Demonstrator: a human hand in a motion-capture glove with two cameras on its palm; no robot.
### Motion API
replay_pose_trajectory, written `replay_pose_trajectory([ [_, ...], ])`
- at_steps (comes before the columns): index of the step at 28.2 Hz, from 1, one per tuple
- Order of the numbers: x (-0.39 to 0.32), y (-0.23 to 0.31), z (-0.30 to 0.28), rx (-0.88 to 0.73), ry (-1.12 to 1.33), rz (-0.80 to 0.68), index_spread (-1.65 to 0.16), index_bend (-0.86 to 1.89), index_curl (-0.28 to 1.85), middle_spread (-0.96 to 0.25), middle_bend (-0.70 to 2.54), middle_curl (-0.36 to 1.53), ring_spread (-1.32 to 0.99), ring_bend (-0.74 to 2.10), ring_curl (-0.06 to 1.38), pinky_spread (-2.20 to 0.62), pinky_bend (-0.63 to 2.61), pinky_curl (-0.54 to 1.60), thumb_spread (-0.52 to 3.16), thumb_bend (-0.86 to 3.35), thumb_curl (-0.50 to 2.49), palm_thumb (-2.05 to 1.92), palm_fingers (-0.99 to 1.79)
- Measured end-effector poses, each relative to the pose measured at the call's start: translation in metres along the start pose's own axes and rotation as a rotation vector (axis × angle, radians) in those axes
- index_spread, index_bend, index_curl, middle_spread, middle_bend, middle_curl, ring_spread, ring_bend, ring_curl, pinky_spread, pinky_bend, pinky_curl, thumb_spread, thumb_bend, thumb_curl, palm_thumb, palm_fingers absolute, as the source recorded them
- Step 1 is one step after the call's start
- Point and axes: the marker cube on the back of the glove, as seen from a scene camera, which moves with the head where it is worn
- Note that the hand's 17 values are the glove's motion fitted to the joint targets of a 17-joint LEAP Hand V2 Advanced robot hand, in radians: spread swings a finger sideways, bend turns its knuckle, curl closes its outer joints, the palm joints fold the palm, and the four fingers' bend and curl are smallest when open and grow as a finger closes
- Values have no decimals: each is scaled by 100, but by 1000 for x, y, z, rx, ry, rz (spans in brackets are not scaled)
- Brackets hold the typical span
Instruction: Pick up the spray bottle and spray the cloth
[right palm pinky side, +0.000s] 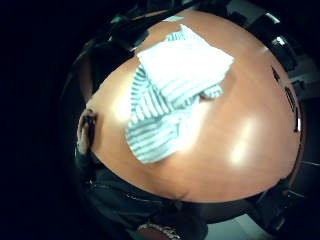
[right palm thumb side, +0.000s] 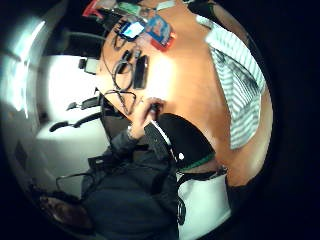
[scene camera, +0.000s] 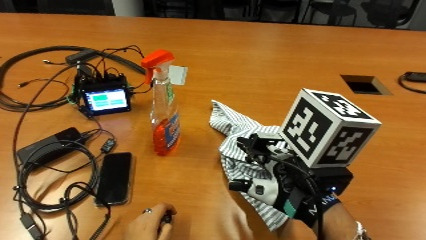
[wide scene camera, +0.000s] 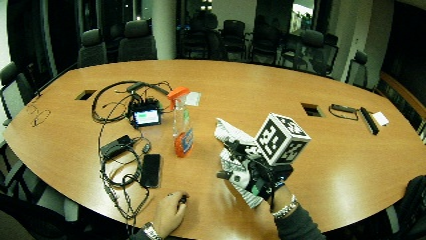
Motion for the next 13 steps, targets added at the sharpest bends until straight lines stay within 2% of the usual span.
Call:
replay_pose_trajectory([
  [13, 14, 16, -8, 93, 147, 39, -45, 15, 29, -7, 18, 35, -5, 26, 33, 25, 44, 39, 105, -4, 35, 37, 33],
])
